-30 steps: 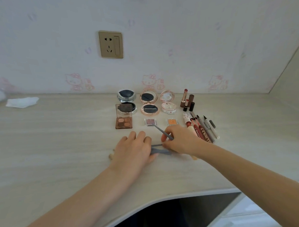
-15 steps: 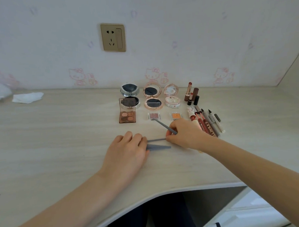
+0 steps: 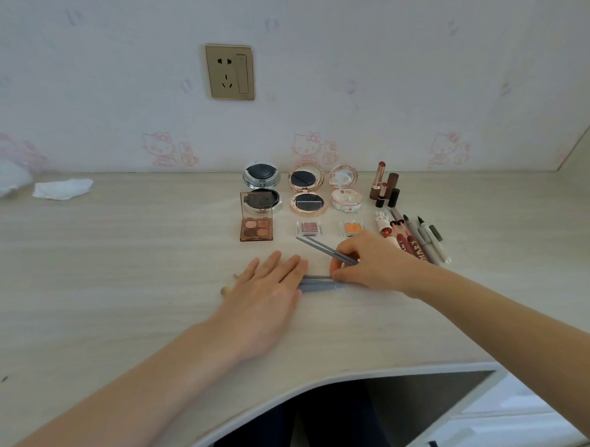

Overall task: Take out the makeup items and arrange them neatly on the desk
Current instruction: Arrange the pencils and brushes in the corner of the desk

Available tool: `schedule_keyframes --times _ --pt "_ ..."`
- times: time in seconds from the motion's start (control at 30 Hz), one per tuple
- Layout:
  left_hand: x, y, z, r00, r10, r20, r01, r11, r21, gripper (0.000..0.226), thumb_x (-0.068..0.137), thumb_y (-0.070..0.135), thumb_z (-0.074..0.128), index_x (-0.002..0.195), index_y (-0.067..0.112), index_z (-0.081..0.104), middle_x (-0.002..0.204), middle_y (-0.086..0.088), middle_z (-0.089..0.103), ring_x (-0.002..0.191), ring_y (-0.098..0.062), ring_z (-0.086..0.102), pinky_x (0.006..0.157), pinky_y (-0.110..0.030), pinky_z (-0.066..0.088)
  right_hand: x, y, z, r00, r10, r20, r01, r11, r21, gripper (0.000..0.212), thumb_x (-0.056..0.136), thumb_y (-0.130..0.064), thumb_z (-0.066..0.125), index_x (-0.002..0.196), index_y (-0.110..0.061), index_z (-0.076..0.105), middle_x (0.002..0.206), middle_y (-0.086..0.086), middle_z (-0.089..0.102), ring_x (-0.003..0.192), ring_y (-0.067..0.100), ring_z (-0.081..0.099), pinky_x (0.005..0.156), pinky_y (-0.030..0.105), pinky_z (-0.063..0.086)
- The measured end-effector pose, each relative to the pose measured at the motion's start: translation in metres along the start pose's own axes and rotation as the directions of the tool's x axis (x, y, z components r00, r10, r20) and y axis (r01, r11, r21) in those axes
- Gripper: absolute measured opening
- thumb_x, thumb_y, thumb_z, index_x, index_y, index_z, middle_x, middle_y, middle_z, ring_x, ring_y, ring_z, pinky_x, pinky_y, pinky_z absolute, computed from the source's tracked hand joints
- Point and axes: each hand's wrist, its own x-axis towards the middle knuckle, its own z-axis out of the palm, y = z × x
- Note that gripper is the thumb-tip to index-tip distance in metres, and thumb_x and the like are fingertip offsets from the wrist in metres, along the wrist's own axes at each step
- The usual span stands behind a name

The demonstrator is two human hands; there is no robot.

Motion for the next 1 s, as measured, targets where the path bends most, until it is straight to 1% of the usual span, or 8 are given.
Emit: schedule_keyframes --times 0.23,0.37,0.47,0.57,0.67,0.83,0.9,1.0 --pt "0.001 0.006 -0.003 0.998 -0.050 -0.048 0.047 0.996 -0.073 0.054 0.102 0.039 0.024 0.152 0.026 0.010 0.159 0.009 0.009 0.147 -0.016 0.000 0.120 -0.039 0.002 -0.001 0.000 -0.010 0.988 0.154 0.023 -0.151 0.918 0.366 0.027 0.098 -0.025 0.046 0.084 -0.010 0.064 0.063 0.000 0.047 0.050 0.011 0.042 0.044 0.020 0.037" --pt "0.008 0.016 -0.015 0.983 -0.051 -0.179 0.000 0.962 -0.273 0.055 0.099 0.042 0.036 0.149 0.020 0.026 0.157 0.006 0.023 0.147 -0.012 0.004 0.117 -0.027 0.003 0.001 -0.012 -0.021 0.990 0.140 0.020 -0.114 0.702 0.704 0.031 0.102 -0.022 0.041 0.086 -0.006 0.062 0.063 0.002 0.056 0.051 0.011 0.052 0.053 0.024 0.050" --pt "0.019 0.029 -0.027 0.955 -0.166 -0.245 0.002 0.832 -0.555 0.043 0.096 0.041 0.047 0.135 0.022 0.052 0.141 0.005 0.049 0.136 -0.011 0.034 0.104 -0.017 0.021 0.005 -0.022 -0.023 0.991 0.132 -0.022 -0.054 0.545 0.837 0.034 0.102 -0.024 0.042 0.093 -0.003 0.067 0.072 0.002 0.064 0.065 0.011 0.062 0.066 0.026 0.058" --pt "0.029 0.037 -0.038 0.955 -0.237 -0.177 0.010 0.623 -0.782 0.028 0.092 0.042 0.052 0.108 0.027 0.070 0.113 0.013 0.067 0.108 -0.002 0.058 0.088 -0.022 0.040 0.008 -0.029 -0.023 0.981 0.132 -0.139 0.015 0.669 0.743 0.035 0.102 -0.030 0.041 0.094 -0.013 0.072 0.085 -0.007 0.067 0.079 0.006 0.062 0.074 0.023 0.054" --pt "0.037 0.040 -0.046 0.954 -0.282 -0.107 0.020 0.413 -0.910 0.020 0.090 0.037 0.058 0.093 0.024 0.073 0.093 0.009 0.072 0.092 -0.004 0.065 0.084 -0.026 0.048 0.010 -0.035 -0.023 0.976 0.100 -0.195 0.073 0.691 0.719 0.034 0.101 -0.031 0.041 0.096 -0.019 0.072 0.084 -0.016 0.067 0.071 -0.009 0.059 0.061 0.012 0.047" --pt "0.044 0.044 -0.050 0.951 -0.304 -0.060 -0.006 0.176 -0.984 0.015 0.087 0.024 0.066 0.084 0.010 0.071 0.073 0.000 0.073 0.068 -0.008 0.068 0.073 -0.020 0.055 0.011 -0.040 -0.023 0.971 0.106 -0.214 0.094 0.654 0.750 0.032 0.101 -0.033 0.042 0.101 -0.020 0.072 0.096 -0.004 0.064 0.081 0.007 0.058 0.057 0.022 0.046" --pt "0.045 0.039 -0.048 0.953 -0.299 -0.039 0.005 0.146 -0.989 0.016 0.088 0.019 0.067 0.080 0.006 0.070 0.064 -0.002 0.068 0.060 -0.013 0.061 0.067 -0.025 0.054 0.011 -0.040 -0.023 0.968 0.107 -0.227 0.100 0.664 0.741 0.032 0.101 -0.030 0.042 0.094 -0.019 0.072 0.093 -0.007 0.063 0.087 0.012 0.057 0.068 0.028 0.047" --pt "0.046 0.024 -0.044 0.959 -0.282 -0.036 0.036 0.244 -0.969 0.021 0.088 0.019 0.066 0.073 0.004 0.069 0.060 0.001 0.064 0.057 -0.013 0.051 0.057 -0.025 0.045 0.013 -0.035 -0.025 0.960 0.136 -0.246 0.077 0.716 0.694 0.030 0.100 -0.029 0.044 0.088 -0.025 0.072 0.085 -0.014 0.061 0.080 0.010 0.049 0.074 0.025 0.042"
